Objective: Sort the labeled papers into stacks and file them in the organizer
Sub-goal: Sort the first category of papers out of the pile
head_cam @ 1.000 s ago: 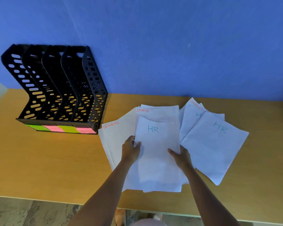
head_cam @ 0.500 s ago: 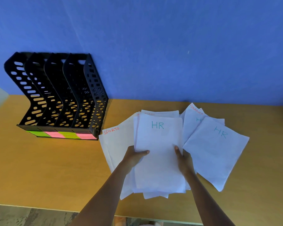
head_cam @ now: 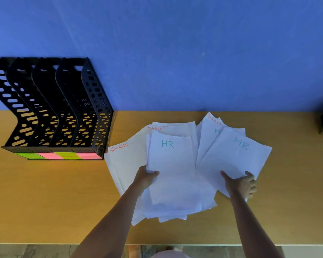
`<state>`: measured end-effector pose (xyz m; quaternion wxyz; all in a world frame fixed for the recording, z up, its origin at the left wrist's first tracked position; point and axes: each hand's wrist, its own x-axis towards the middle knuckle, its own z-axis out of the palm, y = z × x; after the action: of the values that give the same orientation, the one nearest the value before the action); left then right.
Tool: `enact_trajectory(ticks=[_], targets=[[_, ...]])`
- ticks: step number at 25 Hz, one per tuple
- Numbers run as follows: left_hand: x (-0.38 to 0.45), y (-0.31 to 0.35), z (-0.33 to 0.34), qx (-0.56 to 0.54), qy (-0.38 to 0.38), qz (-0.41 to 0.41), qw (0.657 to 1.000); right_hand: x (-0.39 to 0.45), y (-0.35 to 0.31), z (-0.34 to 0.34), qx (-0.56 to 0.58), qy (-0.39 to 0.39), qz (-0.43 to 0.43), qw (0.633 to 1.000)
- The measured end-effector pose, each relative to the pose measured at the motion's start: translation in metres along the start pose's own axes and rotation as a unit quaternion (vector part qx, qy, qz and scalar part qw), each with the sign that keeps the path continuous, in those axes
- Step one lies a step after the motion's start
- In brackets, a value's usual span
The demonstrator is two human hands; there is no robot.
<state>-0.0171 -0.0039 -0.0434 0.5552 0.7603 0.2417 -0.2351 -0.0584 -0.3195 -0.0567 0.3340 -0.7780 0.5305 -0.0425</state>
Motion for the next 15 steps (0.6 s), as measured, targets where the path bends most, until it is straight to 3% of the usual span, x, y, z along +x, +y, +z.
enact_trajectory(ticks=[7, 15], targets=[[0.006, -0.008, -0.001, 0.046, -0.012, 0.000, 0.999, 0.004, 0.009, -0.008, -0.069, 0.026, 0.076, 0.994], [0.007, -0.008, -0.004, 0.039, -0.008, 0.003, 0.999, 0.019, 0.020, -0.029, 0.026, 0.044, 0.038, 0.998]])
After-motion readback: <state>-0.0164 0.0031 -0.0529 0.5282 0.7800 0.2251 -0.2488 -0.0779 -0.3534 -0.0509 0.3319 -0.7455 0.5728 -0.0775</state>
